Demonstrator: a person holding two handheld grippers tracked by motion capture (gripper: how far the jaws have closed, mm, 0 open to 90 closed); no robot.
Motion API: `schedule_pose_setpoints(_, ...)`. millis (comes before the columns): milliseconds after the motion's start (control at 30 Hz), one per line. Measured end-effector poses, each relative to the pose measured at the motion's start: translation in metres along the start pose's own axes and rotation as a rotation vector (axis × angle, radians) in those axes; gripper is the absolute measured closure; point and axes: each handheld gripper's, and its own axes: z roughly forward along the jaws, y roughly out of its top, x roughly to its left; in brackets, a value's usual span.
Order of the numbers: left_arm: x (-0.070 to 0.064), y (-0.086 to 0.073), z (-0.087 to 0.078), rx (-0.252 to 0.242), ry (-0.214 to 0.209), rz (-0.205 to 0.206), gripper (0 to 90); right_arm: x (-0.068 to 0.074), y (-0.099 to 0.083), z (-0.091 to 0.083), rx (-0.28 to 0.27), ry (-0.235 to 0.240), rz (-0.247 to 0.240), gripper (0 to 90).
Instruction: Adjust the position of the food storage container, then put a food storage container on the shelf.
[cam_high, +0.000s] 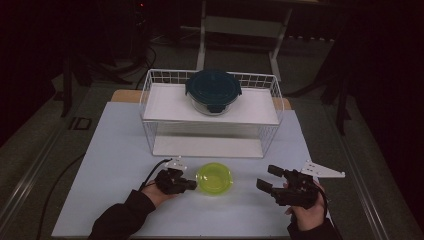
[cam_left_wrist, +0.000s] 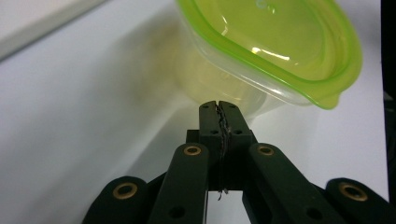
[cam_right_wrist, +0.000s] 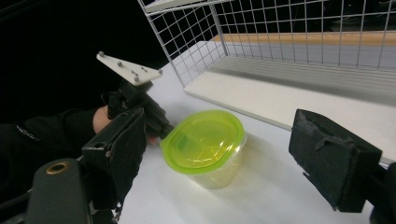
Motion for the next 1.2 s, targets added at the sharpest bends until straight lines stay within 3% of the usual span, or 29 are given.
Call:
schedule_pose_setpoints(67, 0.001, 0.000, -0.005, -0.010, 0.001, -0.003, 87.9, 0.000, 0.000, 0.000, 0.000, -0.001, -0.003, 18.5)
schedule_pose_setpoints(133, 0.003, -0.001, -0.021, -0.042, 0.006, -0.004, 82.3, 0.000, 0.000, 0.000, 0.001, -0.002, -0.005, 18.5)
schedule_pose_setpoints(200, 0.004, -0.001, -0.026, -0.048, 0.006, -0.006, 77.9, 0.001, 0.000, 0.001, 0.001, -0.002, -0.006, 18.5)
schedule_pose_setpoints(300, 0.003, -0.003, -0.047, -0.125, 0.023, -0.022, 67.0, 0.002, 0.000, 0.001, 0.005, -0.007, -0.011, 18.5)
schedule_pose_setpoints(367, 0.001, -0.002, -0.057, -0.158, 0.041, -0.044, 55.1, 0.002, 0.000, 0.001, 0.005, -0.008, -0.014, 18.7)
schedule_pose_setpoints(433, 0.000, 0.001, -0.066, -0.180, 0.026, -0.078, 40.0, 0.002, 0.000, 0.002, 0.005, -0.012, -0.016, 20.0)
schedule_pose_setpoints(533, -0.004, 0.003, -0.072, -0.186, 0.011, -0.071, 19.5, 0.002, 0.001, 0.002, 0.004, -0.018, -0.019, 20.0)
schedule_pose_setpoints(600, -0.010, 0.006, -0.077, -0.201, 0.006, -0.067, 12.5, 0.002, 0.002, 0.003, 0.001, -0.024, -0.030, 19.3)
schedule_pose_setpoints(700, -0.016, 0.010, -0.081, -0.239, -0.001, -0.092, 0.5, 0.003, 0.003, 0.005, 0.005, -0.026, -0.037, 18.7)
schedule_pose_setpoints(800, -0.022, 0.017, -0.084, -0.278, 0.007, -0.097, 0.5, 0.004, 0.005, 0.008, 0.008, -0.036, -0.078, 16.1)
schedule_pose_setpoints(967, -0.027, 0.027, -0.081, -0.277, 0.016, -0.086, 2.1, 0.004, 0.011, 0.015, 0.011, -0.038, -0.102, 14.3)
schedule_pose_setpoints(1033, -0.029, 0.033, -0.079, -0.270, 0.026, -0.085, 2.1, 0.004, 0.012, 0.017, 0.018, -0.045, -0.102, 14.3)
schedule_pose_setpoints(1100, -0.029, 0.040, -0.073, -0.279, 0.003, -0.113, 2.1, 0.001, 0.015, 0.024, 0.052, -0.046, -0.083, 14.2)
schedule_pose_setpoints(1200, -0.028, 0.044, -0.068, -0.272, -0.013, -0.122, 2.3, -0.001, 0.016, 0.029, 0.078, -0.051, -0.072, 13.9)
